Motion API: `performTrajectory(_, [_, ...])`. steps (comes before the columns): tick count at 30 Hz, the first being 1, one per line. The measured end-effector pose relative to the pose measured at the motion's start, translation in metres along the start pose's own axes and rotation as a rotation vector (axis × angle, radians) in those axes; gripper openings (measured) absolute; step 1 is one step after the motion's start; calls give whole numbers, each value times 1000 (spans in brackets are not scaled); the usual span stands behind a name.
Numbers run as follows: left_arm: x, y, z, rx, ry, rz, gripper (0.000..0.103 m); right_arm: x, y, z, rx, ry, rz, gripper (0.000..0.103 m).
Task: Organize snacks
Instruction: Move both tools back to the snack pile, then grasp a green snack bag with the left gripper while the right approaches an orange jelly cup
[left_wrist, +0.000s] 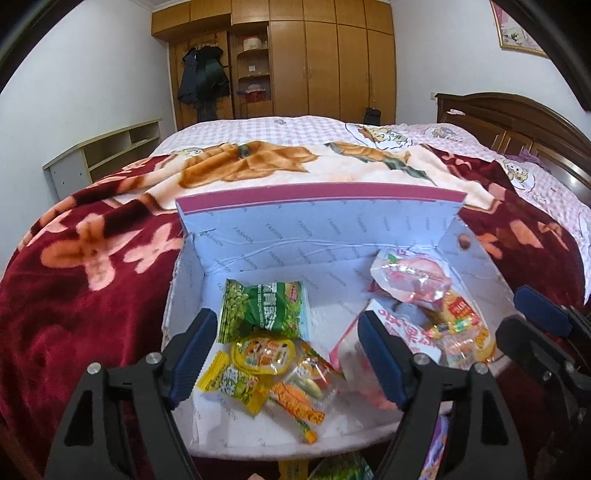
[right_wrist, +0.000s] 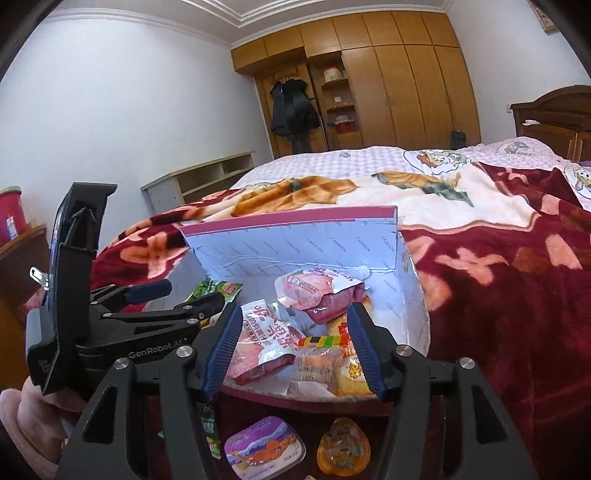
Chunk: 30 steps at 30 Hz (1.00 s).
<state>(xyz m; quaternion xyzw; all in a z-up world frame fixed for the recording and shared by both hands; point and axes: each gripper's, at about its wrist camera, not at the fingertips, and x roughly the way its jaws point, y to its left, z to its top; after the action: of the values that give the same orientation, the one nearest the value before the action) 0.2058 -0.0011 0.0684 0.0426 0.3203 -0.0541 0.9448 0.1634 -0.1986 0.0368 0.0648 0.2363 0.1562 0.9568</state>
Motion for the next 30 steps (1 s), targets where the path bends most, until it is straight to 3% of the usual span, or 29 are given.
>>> performTrajectory(6, [-23, 3, -11, 4, -16, 2, 82, -11, -1, -7, 13, -4, 3, 61])
performTrajectory(11, [-41, 10, -24, -55, -25, 7, 82, -19, -2, -17, 24, 13, -4, 61])
performTrajectory(26, [-52, -4, -80, -156, 74, -82, 82, -37, -10, -55, 43, 94, -30, 61])
performTrajectory(30, [-57, -17, -92, -123, 64, -99, 82, -36, -19, -66, 68, 116, -51, 61])
